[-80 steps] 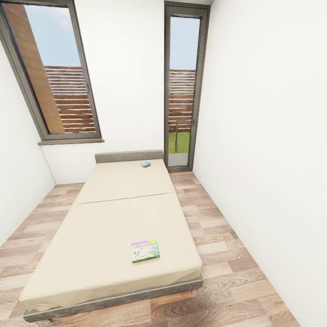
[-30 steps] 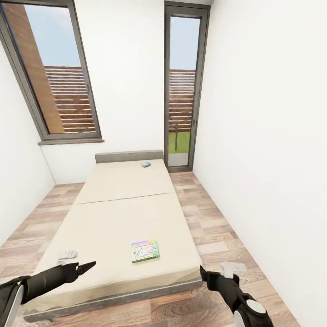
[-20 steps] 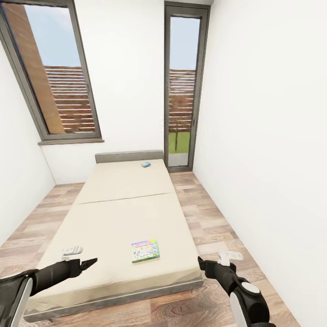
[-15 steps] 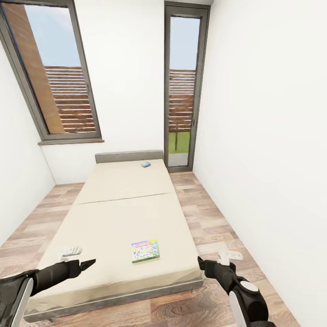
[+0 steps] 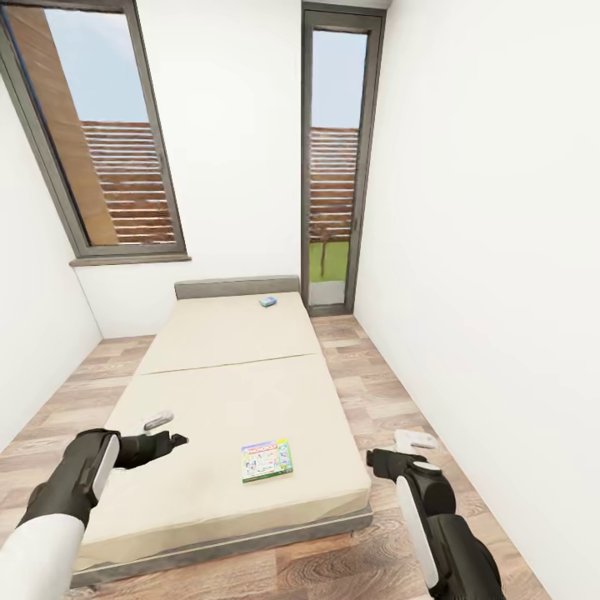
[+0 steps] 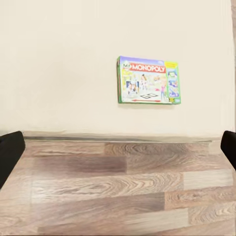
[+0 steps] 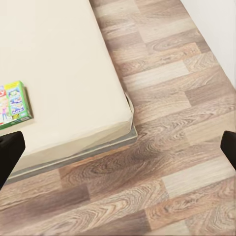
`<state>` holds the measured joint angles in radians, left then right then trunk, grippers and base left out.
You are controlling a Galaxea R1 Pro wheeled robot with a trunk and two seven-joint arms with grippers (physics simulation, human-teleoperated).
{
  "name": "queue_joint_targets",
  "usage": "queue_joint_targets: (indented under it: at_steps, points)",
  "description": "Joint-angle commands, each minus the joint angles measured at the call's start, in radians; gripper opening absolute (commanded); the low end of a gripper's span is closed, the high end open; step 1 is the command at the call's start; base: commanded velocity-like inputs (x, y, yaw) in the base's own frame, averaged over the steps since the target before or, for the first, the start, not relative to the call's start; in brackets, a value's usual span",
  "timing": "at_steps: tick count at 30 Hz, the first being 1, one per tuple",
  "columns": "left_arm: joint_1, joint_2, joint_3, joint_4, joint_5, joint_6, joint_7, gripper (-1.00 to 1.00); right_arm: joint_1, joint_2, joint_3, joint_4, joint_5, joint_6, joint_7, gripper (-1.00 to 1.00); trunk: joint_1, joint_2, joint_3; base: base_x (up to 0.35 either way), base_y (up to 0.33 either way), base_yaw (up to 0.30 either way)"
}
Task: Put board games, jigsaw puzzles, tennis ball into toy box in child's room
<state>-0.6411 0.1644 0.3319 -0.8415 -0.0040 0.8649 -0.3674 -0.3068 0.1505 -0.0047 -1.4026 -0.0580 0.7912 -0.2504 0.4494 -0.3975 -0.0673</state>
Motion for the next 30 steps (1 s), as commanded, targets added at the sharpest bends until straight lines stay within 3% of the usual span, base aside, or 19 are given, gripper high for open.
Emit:
queue_joint_targets:
  at_steps: [1,7,13,30]
  points:
    - [-0.008,-0.006,-0.003,0.011,-0.001,-0.002,0.018,1.00,-0.003,0.002,0.000,0.001,-0.006,0.005,-0.008,1.00,0.001,-0.002,-0.002,0.000,0.000,0.000]
    - [-0.031,-0.037,-0.030,0.045,0.000,-0.035,0.108,1.00,-0.009,0.007,0.018,-0.021,-0.002,0.038,-0.015,1.00,0.001,-0.002,-0.002,0.000,0.000,0.000]
    - [-0.035,-0.043,-0.037,0.044,0.002,-0.039,0.115,1.00,-0.004,0.006,0.060,-0.057,-0.004,0.084,-0.017,1.00,0.001,-0.002,-0.002,0.000,0.000,0.000]
    - [-0.035,-0.044,-0.040,0.042,0.001,-0.061,0.112,1.00,0.000,0.007,0.072,-0.068,0.006,0.092,-0.019,1.00,0.001,-0.002,-0.002,0.010,-0.005,0.000]
